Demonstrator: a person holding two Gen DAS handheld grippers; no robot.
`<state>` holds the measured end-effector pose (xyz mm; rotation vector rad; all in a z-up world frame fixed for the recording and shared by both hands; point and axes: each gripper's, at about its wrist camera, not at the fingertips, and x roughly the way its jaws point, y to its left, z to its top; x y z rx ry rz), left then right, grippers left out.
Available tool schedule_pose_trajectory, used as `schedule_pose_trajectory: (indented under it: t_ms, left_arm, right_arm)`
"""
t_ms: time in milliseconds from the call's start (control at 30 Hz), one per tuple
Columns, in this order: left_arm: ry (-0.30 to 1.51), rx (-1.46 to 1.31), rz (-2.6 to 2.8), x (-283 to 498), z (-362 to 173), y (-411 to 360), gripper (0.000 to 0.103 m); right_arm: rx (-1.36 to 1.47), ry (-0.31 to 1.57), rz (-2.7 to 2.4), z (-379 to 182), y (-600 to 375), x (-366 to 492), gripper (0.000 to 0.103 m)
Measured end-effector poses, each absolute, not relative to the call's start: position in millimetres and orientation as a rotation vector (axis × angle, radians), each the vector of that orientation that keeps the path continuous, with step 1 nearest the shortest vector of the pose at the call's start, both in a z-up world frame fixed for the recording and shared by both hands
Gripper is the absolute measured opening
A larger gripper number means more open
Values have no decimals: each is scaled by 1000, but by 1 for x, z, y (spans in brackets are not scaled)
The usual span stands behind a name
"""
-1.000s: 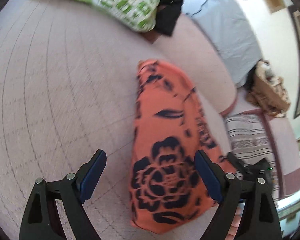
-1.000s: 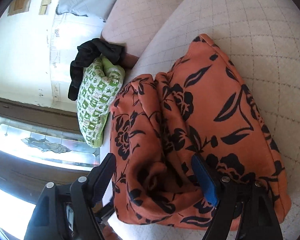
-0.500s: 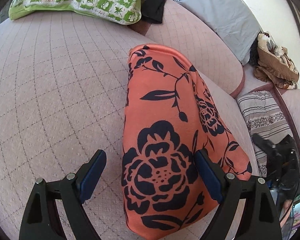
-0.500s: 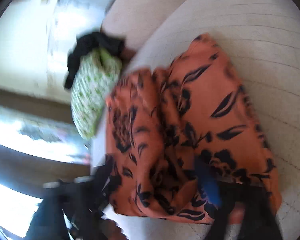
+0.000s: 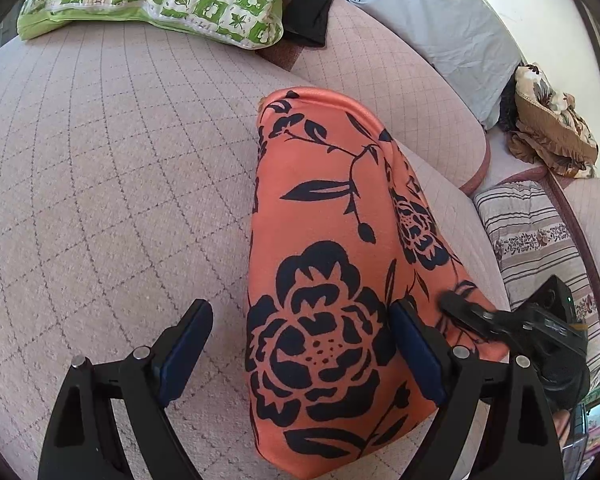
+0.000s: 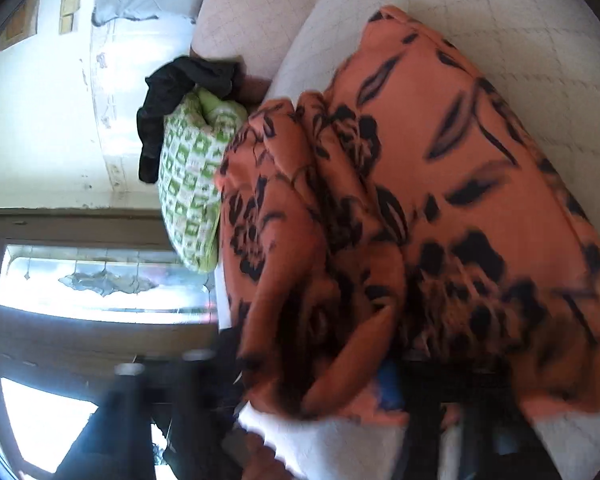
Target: Fold small clothes
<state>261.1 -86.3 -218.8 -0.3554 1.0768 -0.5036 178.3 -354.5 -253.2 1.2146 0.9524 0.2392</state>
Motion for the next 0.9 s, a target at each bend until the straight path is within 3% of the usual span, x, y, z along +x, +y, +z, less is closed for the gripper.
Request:
schedule_pose_trajectory:
  t_ms: [133, 367, 433, 600, 767, 900]
  left_arm:
    - [1062, -367, -519, 259, -212, -87, 90]
    - [1038, -362, -530, 254, -201, -102, 90]
    - [1073, -322, -518, 254, -207, -111, 90]
    - [1131, -292, -486, 260, -218, -120, 92]
    - [1110, -248, -473, 257, -214, -121, 92]
    - [1080, -183, -468, 256, -208, -128, 92]
  right_arm:
    - [1112, 865, 190, -234, -351, 179, 20]
    - [792, 539, 43, -152, -366, 128, 19]
    - [785, 566, -16, -158, -380, 120, 19]
    - [1040, 969, -24, -235, -404, 136, 24]
    - [963, 785, -155, -196, -426, 120, 40]
    - [810, 702, -108, -160, -413, 142, 41]
